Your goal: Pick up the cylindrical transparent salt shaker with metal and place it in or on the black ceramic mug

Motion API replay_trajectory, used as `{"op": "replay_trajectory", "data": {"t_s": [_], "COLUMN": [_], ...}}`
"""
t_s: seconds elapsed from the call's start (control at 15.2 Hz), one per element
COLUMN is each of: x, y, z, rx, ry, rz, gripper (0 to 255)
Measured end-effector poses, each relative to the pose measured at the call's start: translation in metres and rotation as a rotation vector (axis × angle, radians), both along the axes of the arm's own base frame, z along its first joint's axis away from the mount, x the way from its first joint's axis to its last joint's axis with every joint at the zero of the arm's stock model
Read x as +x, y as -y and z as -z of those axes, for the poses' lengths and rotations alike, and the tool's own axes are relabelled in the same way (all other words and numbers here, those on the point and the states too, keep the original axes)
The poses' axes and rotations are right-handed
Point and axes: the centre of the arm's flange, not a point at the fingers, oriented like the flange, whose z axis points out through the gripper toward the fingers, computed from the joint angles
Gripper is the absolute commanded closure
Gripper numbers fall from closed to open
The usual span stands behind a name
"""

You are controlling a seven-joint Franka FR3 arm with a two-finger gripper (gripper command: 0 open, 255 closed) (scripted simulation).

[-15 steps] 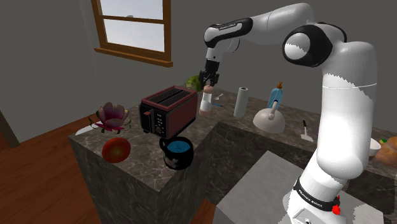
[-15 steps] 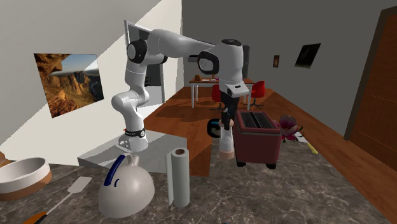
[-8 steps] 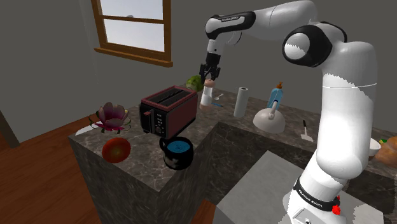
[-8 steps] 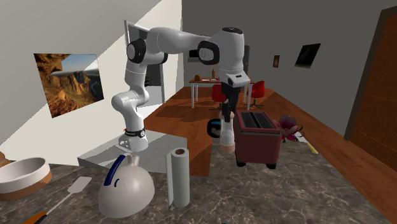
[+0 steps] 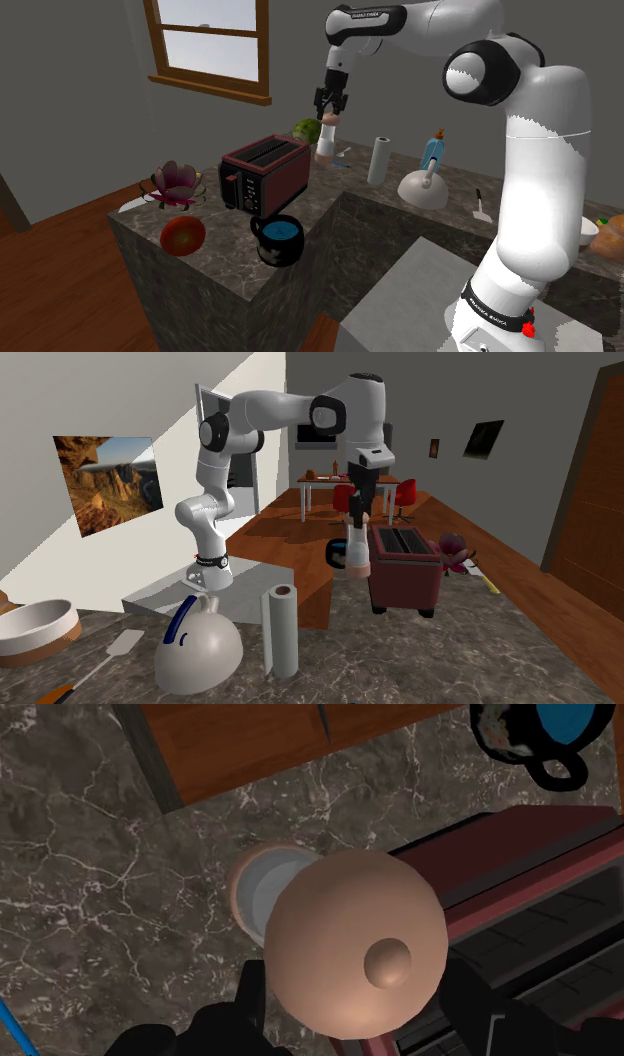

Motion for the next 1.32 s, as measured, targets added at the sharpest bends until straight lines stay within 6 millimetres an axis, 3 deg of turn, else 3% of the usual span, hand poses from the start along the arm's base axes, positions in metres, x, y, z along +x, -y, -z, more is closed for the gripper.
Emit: {"op": "replay_trajectory", "data": {"t_s": [0.33, 1.32], "x": [-0.002, -0.068], "y": [-0.005, -0.181], "z": [-0.021, -0.058], "rx": [0.000, 0.000], "ry": [0.000, -0.001], "rz": [0.000, -0.002], "gripper": [255, 255]}}
